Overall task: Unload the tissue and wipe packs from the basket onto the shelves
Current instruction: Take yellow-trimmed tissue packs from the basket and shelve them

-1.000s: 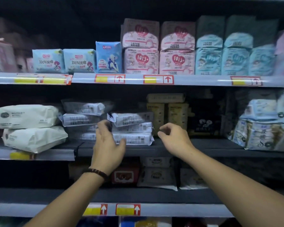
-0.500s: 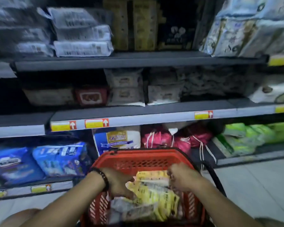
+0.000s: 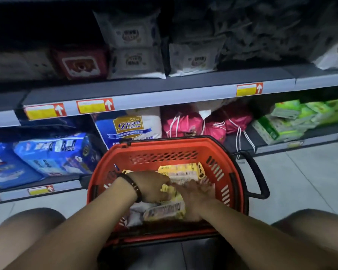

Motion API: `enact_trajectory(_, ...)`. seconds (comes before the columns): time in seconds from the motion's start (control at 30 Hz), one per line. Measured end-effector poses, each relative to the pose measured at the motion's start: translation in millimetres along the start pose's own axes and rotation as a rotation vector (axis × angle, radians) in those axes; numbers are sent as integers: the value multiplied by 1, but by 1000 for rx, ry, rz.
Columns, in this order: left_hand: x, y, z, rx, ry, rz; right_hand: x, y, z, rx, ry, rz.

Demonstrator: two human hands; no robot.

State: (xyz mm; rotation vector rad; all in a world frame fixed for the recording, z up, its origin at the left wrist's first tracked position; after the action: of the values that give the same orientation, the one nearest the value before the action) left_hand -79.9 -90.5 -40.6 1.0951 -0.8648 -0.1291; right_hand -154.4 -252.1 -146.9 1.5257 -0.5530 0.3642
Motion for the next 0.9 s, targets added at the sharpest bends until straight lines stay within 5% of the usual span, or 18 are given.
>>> enact_trajectory(0.2,-4,-6,-18,74,-61,-113,2,7,-6,94,144,160)
enact_trajectory(0.5,0,-1,-23,58,-29,-61,14,18,-21,100,284,7)
enact_trajectory(0.73,-9,12,-33,99,12,-68,35,22,-10,143,-14,3)
enact_trajectory(0.9,-8,35,-48,154,236,16,60,31,27,315,-499,228)
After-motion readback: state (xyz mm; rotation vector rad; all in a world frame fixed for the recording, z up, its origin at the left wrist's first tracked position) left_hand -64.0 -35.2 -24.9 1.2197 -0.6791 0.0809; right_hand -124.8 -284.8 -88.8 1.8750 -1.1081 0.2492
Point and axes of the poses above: each hand's wrist, its own y-axis away from the middle knuckle, its own x-axis out of the back of the hand, z = x × y, the point moved 1 cm from there along -y, towards the middle knuckle, and after that the axes turned 14 degrees about -z, right-handed, at the moved point
